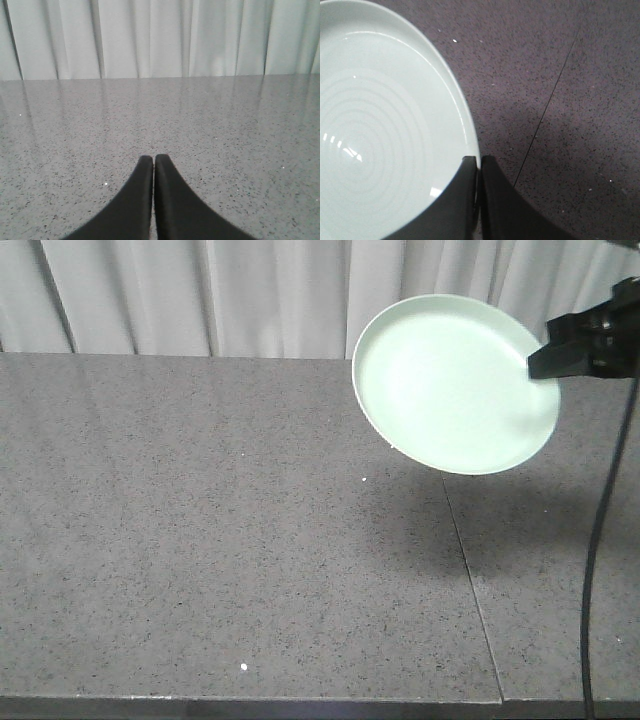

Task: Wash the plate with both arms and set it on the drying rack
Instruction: 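Lift the plate with the right gripper and bring it toward the robot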

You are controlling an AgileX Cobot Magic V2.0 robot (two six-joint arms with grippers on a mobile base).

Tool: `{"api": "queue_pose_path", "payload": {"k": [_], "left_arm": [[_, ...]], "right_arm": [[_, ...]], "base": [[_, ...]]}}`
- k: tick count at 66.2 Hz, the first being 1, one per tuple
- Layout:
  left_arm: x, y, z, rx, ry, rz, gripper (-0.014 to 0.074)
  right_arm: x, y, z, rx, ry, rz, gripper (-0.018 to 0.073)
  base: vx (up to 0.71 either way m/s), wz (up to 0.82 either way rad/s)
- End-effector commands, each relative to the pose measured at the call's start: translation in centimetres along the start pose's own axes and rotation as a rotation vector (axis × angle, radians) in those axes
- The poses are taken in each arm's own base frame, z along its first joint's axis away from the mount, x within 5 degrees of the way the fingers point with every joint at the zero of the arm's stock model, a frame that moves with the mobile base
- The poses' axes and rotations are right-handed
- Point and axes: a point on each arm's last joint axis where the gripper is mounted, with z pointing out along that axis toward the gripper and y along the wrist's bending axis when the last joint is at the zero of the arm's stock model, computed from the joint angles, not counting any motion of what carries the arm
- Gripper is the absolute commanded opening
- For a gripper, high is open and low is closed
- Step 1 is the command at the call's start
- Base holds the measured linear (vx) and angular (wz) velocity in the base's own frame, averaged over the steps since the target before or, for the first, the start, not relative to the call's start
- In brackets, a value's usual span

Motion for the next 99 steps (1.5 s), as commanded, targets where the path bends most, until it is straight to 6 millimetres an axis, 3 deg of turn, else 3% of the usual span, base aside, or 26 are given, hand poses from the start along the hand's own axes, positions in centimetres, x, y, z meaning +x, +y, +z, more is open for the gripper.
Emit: {"api": "queue_pose_path", "payload": {"k": [1,11,27,39,61,77,99], "left_arm": [[0.0,0.0,0.0,0.001,-0.068,-0.012,-0.0006],[0.0,0.0,0.0,0.001,-0.068,-0.012,-0.0006],[0.0,0.0,0.0,0.001,-0.068,-0.012,-0.0006],[0.0,0.0,0.0,0.001,-0.068,-0.012,-0.0006],[0.0,0.0,0.0,0.001,-0.068,-0.012,-0.0006],[0.0,0.0,0.0,0.001,-0.068,-0.012,-0.0006],[0.0,0.0,0.0,0.001,-0.068,-0.012,-0.0006]], "right_arm": [[0.6,2.6,-4.7,-0.053,-0.158,-0.050,-0.0008],[5.1,5.1,-8.3,-0.042,-0.248,-0.073,-0.0008],[11.5,9.6,-10.1,-0.045,-0.358,-0.115,-0.0005],[16.2,11.3,-10.1,-0.032,-0.393,-0.111,-0.0005],[22.5,11.6,-7.5,-0.061,-0.337,-0.121,-0.0002],[23.1,11.7,-8.3,0.012,-0.460,-0.111,-0.0002],[23.1,11.8,-8.3,0.013,-0.462,-0.114,-0.0002]], "base": [[0.00,0.00],[0.00,0.00],[0.00,0.00],[0.00,0.00],[0.00,0.00],[0.00,0.00],[0.00,0.00]]}}
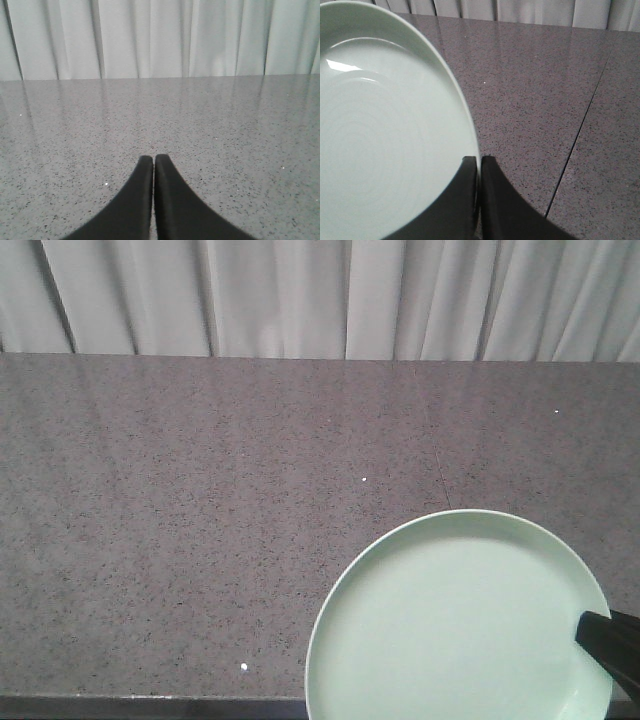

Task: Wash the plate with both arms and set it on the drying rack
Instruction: 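Lift the plate with the right gripper and bring it toward the robot, then drive the base away from the counter holding the plate in the right gripper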

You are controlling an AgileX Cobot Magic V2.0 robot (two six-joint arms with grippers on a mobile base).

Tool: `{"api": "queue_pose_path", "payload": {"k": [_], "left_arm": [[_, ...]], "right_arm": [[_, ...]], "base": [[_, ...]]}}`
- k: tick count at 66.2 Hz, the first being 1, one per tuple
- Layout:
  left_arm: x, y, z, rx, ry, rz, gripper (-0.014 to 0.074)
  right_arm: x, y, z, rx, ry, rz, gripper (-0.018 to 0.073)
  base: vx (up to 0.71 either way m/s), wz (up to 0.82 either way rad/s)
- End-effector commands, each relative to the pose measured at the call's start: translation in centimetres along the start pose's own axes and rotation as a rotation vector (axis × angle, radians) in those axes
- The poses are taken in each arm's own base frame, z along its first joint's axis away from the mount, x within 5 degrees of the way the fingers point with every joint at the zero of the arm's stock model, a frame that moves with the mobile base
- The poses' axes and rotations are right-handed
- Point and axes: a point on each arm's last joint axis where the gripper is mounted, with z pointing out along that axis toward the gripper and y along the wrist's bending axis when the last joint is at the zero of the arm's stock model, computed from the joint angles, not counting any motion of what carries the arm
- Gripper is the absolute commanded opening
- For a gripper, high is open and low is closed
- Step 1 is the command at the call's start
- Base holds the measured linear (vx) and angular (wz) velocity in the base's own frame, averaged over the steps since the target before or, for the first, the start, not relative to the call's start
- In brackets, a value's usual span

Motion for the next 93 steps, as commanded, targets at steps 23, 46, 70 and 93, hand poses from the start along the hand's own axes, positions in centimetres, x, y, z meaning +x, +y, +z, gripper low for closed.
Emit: {"api": "queue_pose_path", "payload": {"k": [23,46,70,93], "left_arm": [[-0.03,0.02,-0.03,0.001,-0.068,-0.012,-0.0006],[-0.03,0.02,-0.03,0.001,-0.068,-0.012,-0.0006],[-0.03,0.02,-0.03,0.001,-0.068,-0.012,-0.0006],[-0.03,0.02,-0.03,0.001,-0.068,-0.012,-0.0006]], "right_arm": [[-1.26,0.05,-0.22,0.005,-0.077,0.025,-0.0002],[-1.26,0.05,-0.22,0.005,-0.077,0.025,-0.0002],[-1.25,0.06,-0.22,0.004,-0.076,0.025,-0.0002],[-1.25,0.06,-0.22,0.004,-0.076,0.025,-0.0002]], "base": [[0.00,0.00],[0.00,0.00],[0.00,0.01],[-0.05,0.10]]}}
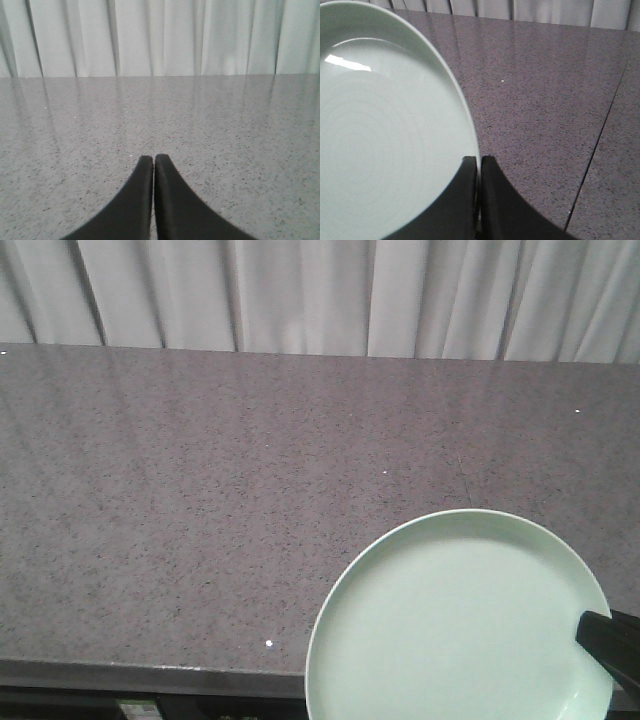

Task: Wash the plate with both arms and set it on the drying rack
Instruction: 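Drive the base away from the counter holding the plate in the right gripper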

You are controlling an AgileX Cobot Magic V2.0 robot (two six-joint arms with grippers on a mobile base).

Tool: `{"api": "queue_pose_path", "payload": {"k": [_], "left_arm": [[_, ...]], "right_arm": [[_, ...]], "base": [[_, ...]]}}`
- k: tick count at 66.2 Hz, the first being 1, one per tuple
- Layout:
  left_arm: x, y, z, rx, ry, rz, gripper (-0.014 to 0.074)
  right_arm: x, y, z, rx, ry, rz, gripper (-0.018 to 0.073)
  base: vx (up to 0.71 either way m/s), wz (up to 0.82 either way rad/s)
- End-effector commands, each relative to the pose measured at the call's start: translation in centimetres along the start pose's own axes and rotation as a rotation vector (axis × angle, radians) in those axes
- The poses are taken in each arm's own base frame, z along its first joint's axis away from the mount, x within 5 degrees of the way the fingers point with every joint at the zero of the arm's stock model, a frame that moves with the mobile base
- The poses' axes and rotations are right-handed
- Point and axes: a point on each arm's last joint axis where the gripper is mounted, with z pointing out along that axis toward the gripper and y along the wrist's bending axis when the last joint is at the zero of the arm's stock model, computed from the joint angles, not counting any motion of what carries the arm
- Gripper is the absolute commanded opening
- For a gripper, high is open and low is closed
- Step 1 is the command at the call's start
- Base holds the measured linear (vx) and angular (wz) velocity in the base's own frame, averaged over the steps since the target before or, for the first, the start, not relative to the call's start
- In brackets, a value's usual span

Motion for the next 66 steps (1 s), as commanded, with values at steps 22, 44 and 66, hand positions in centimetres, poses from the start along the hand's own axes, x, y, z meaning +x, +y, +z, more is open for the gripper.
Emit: {"api": "queue_pose_path", "payload": {"k": [22,44,66], "left_arm": [[-0.03,0.02,-0.03,0.001,-0.068,-0.012,-0.0006],[-0.03,0.02,-0.03,0.001,-0.068,-0.012,-0.0006],[-0.03,0.02,-0.03,0.001,-0.068,-0.012,-0.0006]], "right_arm": [[-1.25,0.06,-0.22,0.004,-0.076,0.025,-0.0002],[-1.26,0.05,-0.22,0.005,-0.077,0.025,-0.0002],[-1.25,0.06,-0.22,0.004,-0.076,0.025,-0.0002]], "base": [[-0.09,0.32],[-0.12,0.46],[-0.14,0.55]]}}
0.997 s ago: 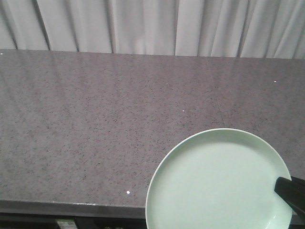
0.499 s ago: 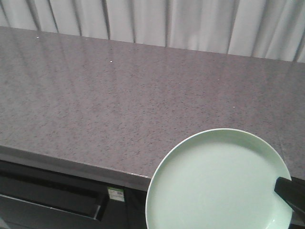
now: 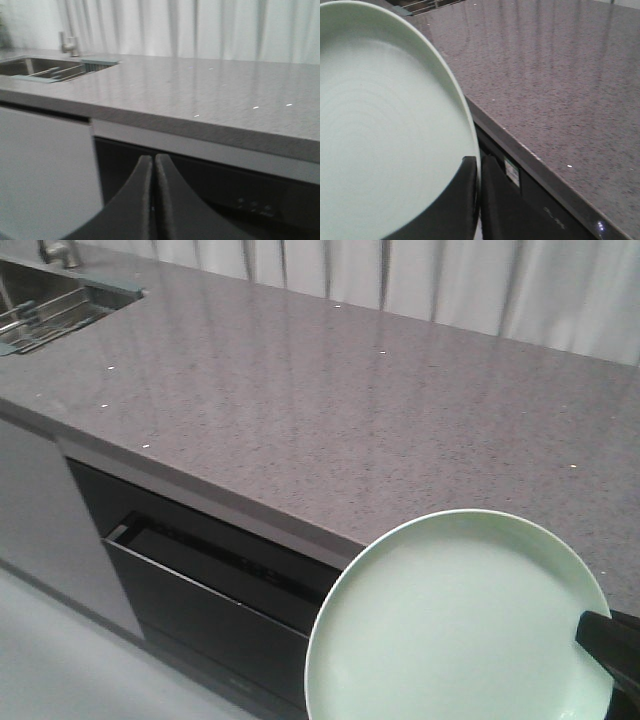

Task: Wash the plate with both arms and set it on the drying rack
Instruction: 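Drive the base away from the counter holding the plate in the right gripper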

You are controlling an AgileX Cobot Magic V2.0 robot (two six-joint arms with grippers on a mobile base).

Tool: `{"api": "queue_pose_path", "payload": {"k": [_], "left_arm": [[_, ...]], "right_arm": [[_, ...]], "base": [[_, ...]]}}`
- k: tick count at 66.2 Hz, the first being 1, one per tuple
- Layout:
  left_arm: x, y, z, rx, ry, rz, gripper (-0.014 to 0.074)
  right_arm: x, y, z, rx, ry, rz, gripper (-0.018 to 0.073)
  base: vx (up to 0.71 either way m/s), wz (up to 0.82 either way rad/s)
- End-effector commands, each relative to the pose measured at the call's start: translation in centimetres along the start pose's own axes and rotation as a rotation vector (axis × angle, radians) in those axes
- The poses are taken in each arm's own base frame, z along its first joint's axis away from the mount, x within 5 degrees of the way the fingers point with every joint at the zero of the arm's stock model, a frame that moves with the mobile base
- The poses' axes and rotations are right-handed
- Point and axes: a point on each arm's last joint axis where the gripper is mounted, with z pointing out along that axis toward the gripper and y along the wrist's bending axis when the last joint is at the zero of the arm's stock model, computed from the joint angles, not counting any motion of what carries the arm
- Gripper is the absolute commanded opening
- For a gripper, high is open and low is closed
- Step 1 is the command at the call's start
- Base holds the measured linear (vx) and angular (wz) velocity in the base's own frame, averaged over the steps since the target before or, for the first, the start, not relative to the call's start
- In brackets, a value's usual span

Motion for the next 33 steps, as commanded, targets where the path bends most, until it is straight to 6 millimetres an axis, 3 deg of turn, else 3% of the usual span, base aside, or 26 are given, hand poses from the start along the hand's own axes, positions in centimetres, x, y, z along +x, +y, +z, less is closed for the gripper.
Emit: {"api": "queue_pose_path", "payload": {"k": [1,33], "left_arm": [[-0.03,0.02,-0.03,0.001,-0.068,-0.012,-0.0006],[-0.03,0.02,-0.03,0.001,-0.068,-0.012,-0.0006]], "right_arm": [[-1.25,0.06,-0.22,0.004,-0.076,0.025,-0.0002],[-1.25,0.06,-0.22,0.004,-0.076,0.025,-0.0002]], "base": [[-0.15,0.60],[-0.12,0.56]]}}
